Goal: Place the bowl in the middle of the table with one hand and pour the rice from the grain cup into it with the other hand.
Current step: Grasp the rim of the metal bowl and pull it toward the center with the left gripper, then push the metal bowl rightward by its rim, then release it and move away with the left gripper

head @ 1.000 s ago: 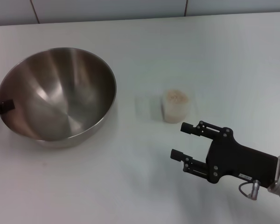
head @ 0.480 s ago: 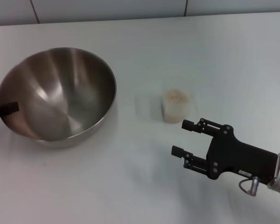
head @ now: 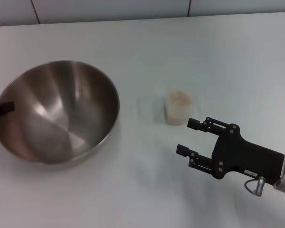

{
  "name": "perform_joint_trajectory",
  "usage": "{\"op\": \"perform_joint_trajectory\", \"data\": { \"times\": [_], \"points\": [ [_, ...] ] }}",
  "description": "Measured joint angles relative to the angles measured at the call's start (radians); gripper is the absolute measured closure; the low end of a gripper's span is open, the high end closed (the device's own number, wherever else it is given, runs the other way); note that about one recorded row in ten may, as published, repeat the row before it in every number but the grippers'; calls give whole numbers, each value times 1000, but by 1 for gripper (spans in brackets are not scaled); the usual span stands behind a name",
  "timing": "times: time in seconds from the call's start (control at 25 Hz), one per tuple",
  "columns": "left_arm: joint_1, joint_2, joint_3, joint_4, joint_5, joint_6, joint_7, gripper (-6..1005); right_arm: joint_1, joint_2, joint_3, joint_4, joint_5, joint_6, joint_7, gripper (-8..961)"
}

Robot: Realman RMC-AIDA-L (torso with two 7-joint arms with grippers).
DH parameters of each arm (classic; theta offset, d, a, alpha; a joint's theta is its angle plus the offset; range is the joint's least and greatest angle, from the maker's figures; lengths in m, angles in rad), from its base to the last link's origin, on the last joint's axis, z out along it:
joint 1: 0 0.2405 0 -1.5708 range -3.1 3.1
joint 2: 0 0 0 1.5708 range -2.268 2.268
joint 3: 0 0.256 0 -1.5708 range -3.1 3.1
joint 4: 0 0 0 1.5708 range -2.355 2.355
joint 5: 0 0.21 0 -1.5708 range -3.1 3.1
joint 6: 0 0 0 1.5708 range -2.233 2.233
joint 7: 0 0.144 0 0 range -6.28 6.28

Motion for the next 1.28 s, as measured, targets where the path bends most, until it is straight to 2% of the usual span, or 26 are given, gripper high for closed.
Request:
{"op": "perform_joint_trajectory", "data": {
  "times": [0.28, 0.48, 0.92, 1.28],
  "points": [
    [-3, -1, 29, 15, 4, -13, 9, 829, 1, 0, 0, -4, 1, 0, 0, 300],
    [-6, -1, 43, 18, 0, -23, 6, 937, 3, -1, 0, -6, 1, 4, 0, 300],
    [-21, 0, 52, 35, -17, -18, 4, 951, 2, 0, 0, -5, 13, 14, -27, 302],
    [-62, -2, 125, 81, -19, -11, -43, 946, 4, -1, -1, -3, 14, 6, -23, 301]
  ]
}}
